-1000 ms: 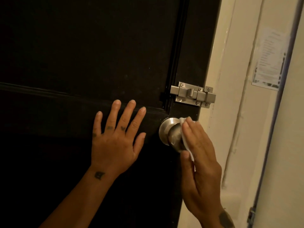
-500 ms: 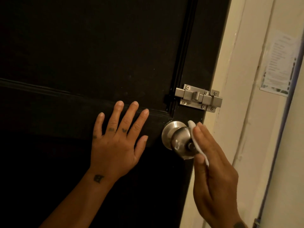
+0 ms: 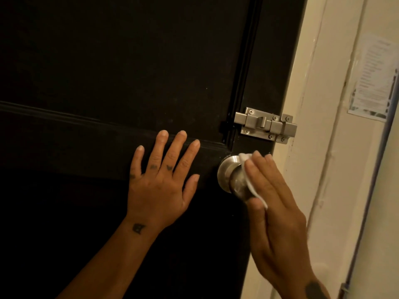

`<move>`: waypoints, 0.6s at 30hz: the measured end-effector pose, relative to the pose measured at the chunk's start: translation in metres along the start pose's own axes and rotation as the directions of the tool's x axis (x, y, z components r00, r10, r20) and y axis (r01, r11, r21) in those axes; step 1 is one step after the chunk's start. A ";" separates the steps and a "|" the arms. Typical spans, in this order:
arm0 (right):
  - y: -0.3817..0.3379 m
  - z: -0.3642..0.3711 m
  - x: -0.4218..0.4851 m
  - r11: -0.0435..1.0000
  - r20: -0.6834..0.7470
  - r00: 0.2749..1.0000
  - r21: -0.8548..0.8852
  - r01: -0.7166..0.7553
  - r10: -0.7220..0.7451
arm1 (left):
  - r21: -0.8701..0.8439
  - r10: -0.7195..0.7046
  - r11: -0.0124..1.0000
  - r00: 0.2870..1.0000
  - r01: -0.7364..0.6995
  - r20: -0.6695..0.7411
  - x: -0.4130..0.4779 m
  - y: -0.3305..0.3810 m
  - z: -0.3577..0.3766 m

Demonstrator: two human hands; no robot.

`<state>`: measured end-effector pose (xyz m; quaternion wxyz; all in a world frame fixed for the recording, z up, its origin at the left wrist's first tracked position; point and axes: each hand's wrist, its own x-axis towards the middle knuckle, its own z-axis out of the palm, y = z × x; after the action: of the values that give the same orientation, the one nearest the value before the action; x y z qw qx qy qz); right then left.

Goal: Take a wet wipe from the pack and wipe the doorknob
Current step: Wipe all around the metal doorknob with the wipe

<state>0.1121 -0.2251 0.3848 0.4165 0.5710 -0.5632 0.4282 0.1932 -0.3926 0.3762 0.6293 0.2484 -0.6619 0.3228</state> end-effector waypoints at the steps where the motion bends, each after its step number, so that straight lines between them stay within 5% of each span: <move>1: 0.001 -0.001 0.002 0.998 -0.009 0.999 0.049 -0.039 0.040 | 0.000 0.000 1.000 1.000 0.000 0.002 0.000 0.000 0.000; 8: -0.001 0.004 -0.006 0.999 -0.044 0.999 0.040 -0.026 0.028 | 0.012 -0.006 1.000 0.999 0.006 0.046 0.000 0.000 -0.002; 13: 0.004 0.005 -0.003 0.956 -0.091 0.981 0.256 -0.146 0.174 | 0.033 -0.023 0.999 0.995 0.020 0.096 0.002 0.000 -0.007; 18: 0.001 0.010 -0.015 0.954 -0.153 0.977 0.284 -0.098 0.146 | 0.011 -0.065 0.998 0.981 0.064 0.180 0.018 0.013 -0.020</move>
<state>0.1112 -0.2305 0.3679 0.3530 0.5480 -0.4944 0.5751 0.1956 -0.3673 0.3925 0.5762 0.2996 -0.7070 0.2800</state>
